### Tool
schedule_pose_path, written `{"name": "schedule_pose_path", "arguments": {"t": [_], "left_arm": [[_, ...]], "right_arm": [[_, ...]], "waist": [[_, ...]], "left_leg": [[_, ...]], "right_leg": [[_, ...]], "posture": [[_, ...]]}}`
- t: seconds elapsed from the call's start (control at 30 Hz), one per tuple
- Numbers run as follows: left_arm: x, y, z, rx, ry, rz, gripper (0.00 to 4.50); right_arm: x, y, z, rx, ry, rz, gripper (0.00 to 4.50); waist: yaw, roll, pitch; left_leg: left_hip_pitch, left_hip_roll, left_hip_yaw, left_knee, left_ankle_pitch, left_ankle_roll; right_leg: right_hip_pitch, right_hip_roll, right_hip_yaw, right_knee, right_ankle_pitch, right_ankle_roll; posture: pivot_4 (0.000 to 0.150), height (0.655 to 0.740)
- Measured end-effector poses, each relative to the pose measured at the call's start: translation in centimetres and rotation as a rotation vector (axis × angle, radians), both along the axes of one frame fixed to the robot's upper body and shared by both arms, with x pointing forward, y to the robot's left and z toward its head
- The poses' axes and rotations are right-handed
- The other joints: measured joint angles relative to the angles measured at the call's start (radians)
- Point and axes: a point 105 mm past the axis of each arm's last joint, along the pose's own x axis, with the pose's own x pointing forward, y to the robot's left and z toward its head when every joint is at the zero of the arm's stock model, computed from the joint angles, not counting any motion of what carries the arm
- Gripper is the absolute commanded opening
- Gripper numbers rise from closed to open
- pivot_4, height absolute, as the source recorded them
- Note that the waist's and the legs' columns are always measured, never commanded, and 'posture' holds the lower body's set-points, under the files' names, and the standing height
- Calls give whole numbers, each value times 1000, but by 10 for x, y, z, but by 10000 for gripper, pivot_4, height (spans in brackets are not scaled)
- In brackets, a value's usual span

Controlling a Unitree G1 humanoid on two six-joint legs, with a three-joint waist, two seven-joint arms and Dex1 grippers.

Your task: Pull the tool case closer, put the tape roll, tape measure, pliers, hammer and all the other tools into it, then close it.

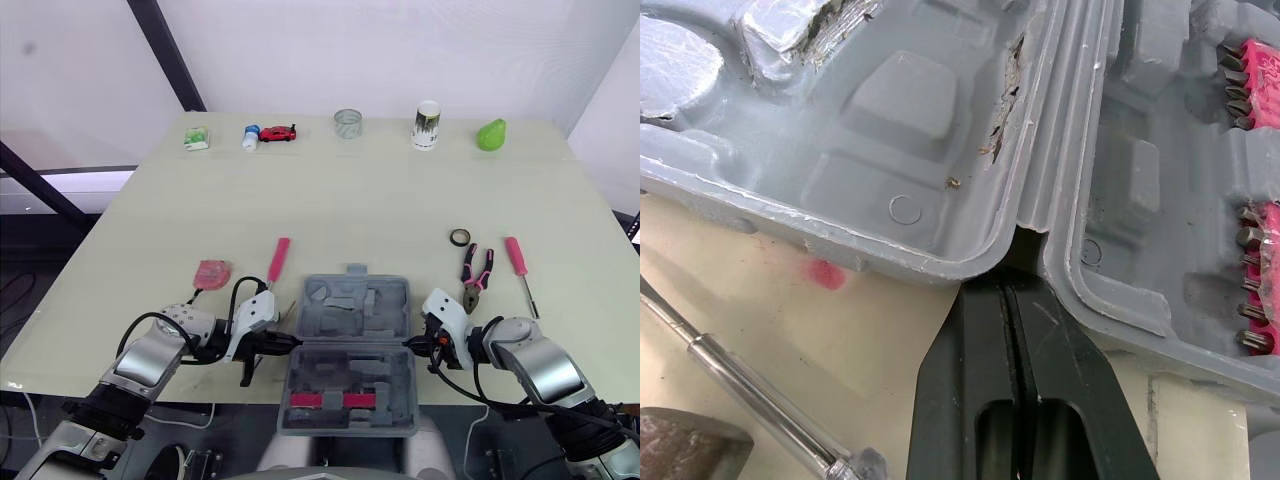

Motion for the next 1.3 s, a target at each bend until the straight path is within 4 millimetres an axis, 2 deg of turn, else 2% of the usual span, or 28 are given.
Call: {"name": "schedule_pose_path", "arguments": {"t": [0.67, 1.07, 1.3], "left_arm": [[-1, -2, 0, 2, -3, -13, 0], [1, 6, 0, 15, -12, -13, 0], [2, 13, 1, 24, -16, 0, 0]], "right_arm": [[-1, -2, -1, -7, 18, -3, 283], [3, -3, 2, -10, -31, -5, 283], [2, -11, 3, -22, -28, -19, 283]], "waist": [[0, 0, 0], [-5, 0, 0], [-6, 0, 0]], "left_leg": [[0, 0, 0, 0, 0, 0], [0, 0, -1, 0, 0, 0], [0, 1, -1, 0, 0, 0]], "right_leg": [[0, 0, 0, 0, 0, 0], [0, 1, 0, 0, 0, 0], [0, 1, 0, 0, 0, 0]], "posture": [[1500, 7400], [1500, 7400], [1500, 7400]]}}
